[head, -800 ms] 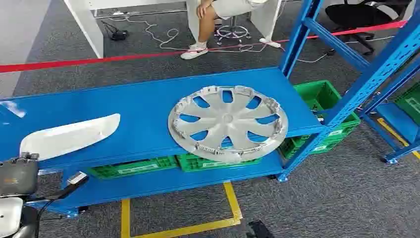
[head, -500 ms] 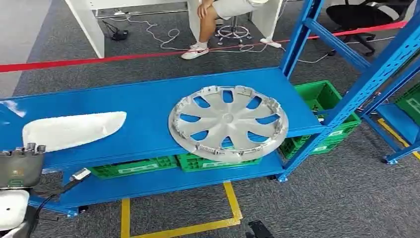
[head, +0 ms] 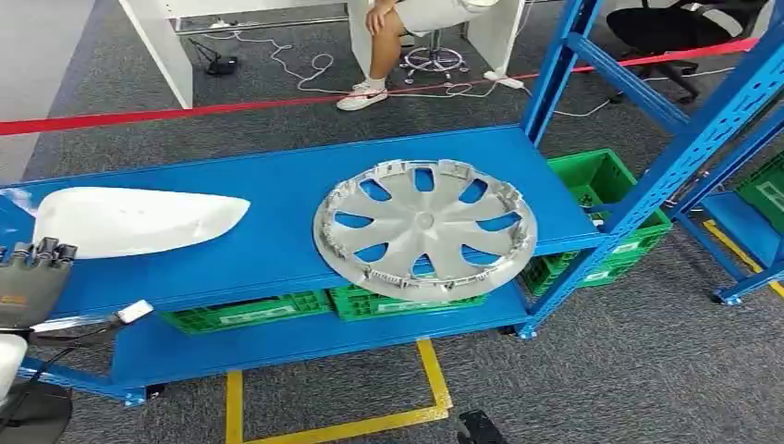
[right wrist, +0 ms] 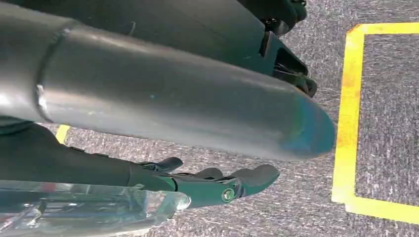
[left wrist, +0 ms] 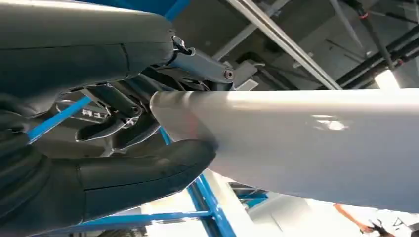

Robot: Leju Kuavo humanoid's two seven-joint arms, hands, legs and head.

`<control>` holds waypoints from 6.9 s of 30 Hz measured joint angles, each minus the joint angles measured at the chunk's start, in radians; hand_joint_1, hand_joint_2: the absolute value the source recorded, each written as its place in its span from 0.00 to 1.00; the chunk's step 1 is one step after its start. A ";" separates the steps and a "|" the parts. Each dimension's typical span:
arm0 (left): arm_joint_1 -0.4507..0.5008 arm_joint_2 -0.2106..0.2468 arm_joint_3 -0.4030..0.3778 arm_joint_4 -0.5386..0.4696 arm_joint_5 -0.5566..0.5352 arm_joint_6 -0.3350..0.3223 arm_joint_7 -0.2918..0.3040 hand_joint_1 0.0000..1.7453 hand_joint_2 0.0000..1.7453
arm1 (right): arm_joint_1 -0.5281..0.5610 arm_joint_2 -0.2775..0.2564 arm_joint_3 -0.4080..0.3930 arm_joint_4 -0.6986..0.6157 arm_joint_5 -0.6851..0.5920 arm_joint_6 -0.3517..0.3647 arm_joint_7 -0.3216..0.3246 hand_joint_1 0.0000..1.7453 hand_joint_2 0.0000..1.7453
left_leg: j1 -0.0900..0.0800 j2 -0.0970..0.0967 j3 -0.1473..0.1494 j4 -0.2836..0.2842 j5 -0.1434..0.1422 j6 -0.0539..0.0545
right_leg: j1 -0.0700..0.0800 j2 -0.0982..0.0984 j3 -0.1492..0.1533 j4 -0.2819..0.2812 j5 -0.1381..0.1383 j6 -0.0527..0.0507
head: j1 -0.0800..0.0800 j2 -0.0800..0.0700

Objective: Take the parts from the cabinet and place them on the table.

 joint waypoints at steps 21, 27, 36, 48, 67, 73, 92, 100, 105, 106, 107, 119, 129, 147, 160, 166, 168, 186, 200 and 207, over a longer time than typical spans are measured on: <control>-0.001 0.014 0.006 0.008 0.000 0.077 0.000 1.00 1.00 | -0.003 0.004 0.000 0.000 -0.012 -0.006 -0.011 0.00 0.00 | 0.032 0.011 -0.005 -0.018 0.037 -0.001 | -0.033 -0.010 0.010 0.064 -0.031 0.062 | 0.003 0.000; 0.002 0.025 0.010 0.016 0.000 0.087 0.000 1.00 1.00 | -0.005 0.009 0.000 -0.002 -0.014 -0.010 -0.008 0.00 0.00 | 0.039 0.008 -0.041 0.011 0.042 -0.039 | -0.020 0.006 0.011 0.028 -0.034 0.012 | 0.001 0.000; 0.008 0.025 0.011 0.034 0.000 0.111 0.000 1.00 1.00 | -0.008 0.009 0.000 -0.002 -0.016 -0.012 -0.015 0.00 0.00 | 0.033 0.004 -0.030 0.142 -0.076 -0.026 | -0.016 0.004 -0.076 0.027 0.039 -0.005 | 0.000 0.000; 0.002 0.009 0.010 0.052 0.000 0.118 0.000 1.00 1.00 | -0.007 0.009 0.000 -0.001 -0.017 -0.012 -0.019 0.00 0.00 | 0.010 0.002 -0.069 0.026 0.044 0.022 | -0.015 -0.006 -0.166 0.322 -0.136 0.043 | 0.004 0.000; 0.001 -0.014 0.004 0.121 0.000 0.153 0.000 1.00 1.00 | -0.015 0.008 0.000 0.000 -0.018 -0.011 -0.013 0.00 0.00 | 0.040 0.000 -0.053 0.145 0.010 -0.069 | -0.018 -0.012 -0.029 -0.033 0.040 0.004 | 0.002 0.000; 0.054 0.032 0.044 0.118 0.000 0.171 0.000 1.00 1.00 | -0.011 0.009 0.003 0.001 0.002 -0.009 -0.004 0.00 0.00 | 0.040 -0.001 0.036 -0.026 -0.005 -0.020 | -0.022 -0.008 -0.051 -0.058 0.103 0.046 | -0.003 0.000; 0.221 0.169 0.205 0.040 0.000 0.181 0.000 1.00 1.00 | -0.019 0.019 0.008 0.000 0.026 -0.017 0.002 0.00 0.00 | 0.016 -0.003 -0.137 0.175 -0.106 -0.034 | 0.024 -0.010 0.061 -0.074 0.001 -0.045 | -0.003 0.000; 0.263 0.163 0.243 0.040 0.000 0.187 0.000 1.00 1.00 | -0.018 0.021 0.008 0.001 0.026 -0.018 0.002 0.00 0.00 | 0.037 -0.011 0.105 -0.032 -0.071 -0.054 | 0.010 -0.015 -0.065 -0.037 0.093 -0.004 | 0.000 0.000; 0.289 0.154 0.273 0.041 0.000 0.198 -0.003 1.00 1.00 | -0.015 0.021 0.008 0.001 0.025 -0.018 0.003 0.00 0.00 | 0.034 -0.007 0.056 -0.028 -0.017 0.000 | 0.001 -0.012 -0.089 -0.026 0.048 0.023 | 0.001 0.000; 0.300 0.152 0.285 0.041 0.000 0.202 -0.006 1.00 1.00 | -0.015 0.021 0.009 0.001 0.025 -0.018 0.003 0.00 0.00 | 0.033 -0.005 0.043 -0.028 -0.005 0.005 | 0.000 -0.012 -0.105 0.051 -0.027 0.027 | -0.001 0.000; 0.308 0.150 0.303 0.041 0.000 0.204 -0.010 1.00 1.00 | -0.016 0.021 0.009 0.001 0.025 -0.018 0.003 0.00 0.00 | 0.031 -0.004 0.029 -0.027 0.007 0.006 | 0.000 -0.012 -0.123 0.144 -0.089 0.029 | 0.000 0.000; 0.466 -0.021 0.752 0.060 0.000 0.217 -0.338 1.00 1.00 | -0.017 0.024 0.009 0.001 0.019 -0.018 0.003 0.00 0.00 | 0.037 -0.002 -0.079 -0.010 0.089 -0.037 | 0.012 -0.006 0.128 -0.042 -0.082 -0.020 | -0.002 0.000; 0.503 -0.066 0.850 0.073 0.000 0.218 -0.351 1.00 1.00 | -0.016 0.024 0.009 0.001 0.071 -0.037 0.021 0.00 0.00 | 0.029 0.048 0.006 0.026 0.006 -0.037 | 0.029 -0.023 0.054 -0.028 -0.026 -0.035 | -0.005 0.000; 0.691 -0.069 1.112 0.038 0.000 0.239 -0.449 1.00 1.00 | -0.014 0.034 0.010 0.000 0.213 -0.114 0.055 0.00 0.00 | 0.028 -0.105 -0.056 -0.002 0.063 -0.020 | 0.011 0.057 0.103 -0.017 -0.079 0.001 | -0.001 0.000; 0.743 -0.131 1.381 -0.035 0.002 0.168 -0.805 1.00 1.00 | -0.012 0.036 0.010 0.000 0.196 -0.104 0.043 0.00 0.00 | 0.033 0.127 0.032 -0.014 -0.012 -0.063 | 0.021 -0.107 0.099 -0.023 -0.061 -0.014 | -0.008 0.000; 0.747 -0.149 1.434 -0.056 0.002 0.167 -0.814 1.00 1.00 | -0.015 0.037 0.010 0.000 0.196 -0.103 0.040 0.00 0.00 | 0.035 0.033 -0.001 -0.014 0.036 -0.003 | 0.011 -0.066 0.085 0.016 -0.113 0.024 | 0.003 0.000; 0.747 -0.153 1.442 -0.066 0.002 0.168 -0.821 1.00 1.00 | -0.013 0.037 0.010 0.000 0.196 -0.102 0.040 0.00 0.00 | 0.033 0.004 -0.022 -0.014 0.047 0.005 | 0.009 -0.021 0.012 0.177 -0.204 0.027 | 0.004 0.000; 0.755 -0.153 1.497 -0.090 0.003 0.160 -0.839 1.00 1.00 | -0.007 0.039 0.012 0.000 0.195 -0.097 0.039 0.00 0.00 | 0.028 -0.013 -0.215 0.308 -0.071 -0.055 | 0.018 -0.057 0.130 -0.054 -0.073 -0.038 | -0.005 0.000; 0.737 -0.164 1.491 -0.090 0.002 0.141 -0.859 1.00 1.00 | -0.012 0.038 0.012 0.001 0.176 -0.092 0.036 0.00 0.00 | 0.031 -0.027 -0.065 0.009 0.059 0.007 | 0.014 -0.016 -0.017 0.284 -0.256 0.022 | 0.002 0.000; 0.645 -0.164 1.376 -0.080 0.001 0.114 -0.754 1.00 1.00 | -0.013 0.022 0.012 0.001 0.160 -0.067 0.023 0.00 0.00 | 0.031 -0.133 -0.077 0.013 0.071 -0.009 | 0.006 0.081 0.097 -0.019 -0.084 0.001 | 0.000 0.000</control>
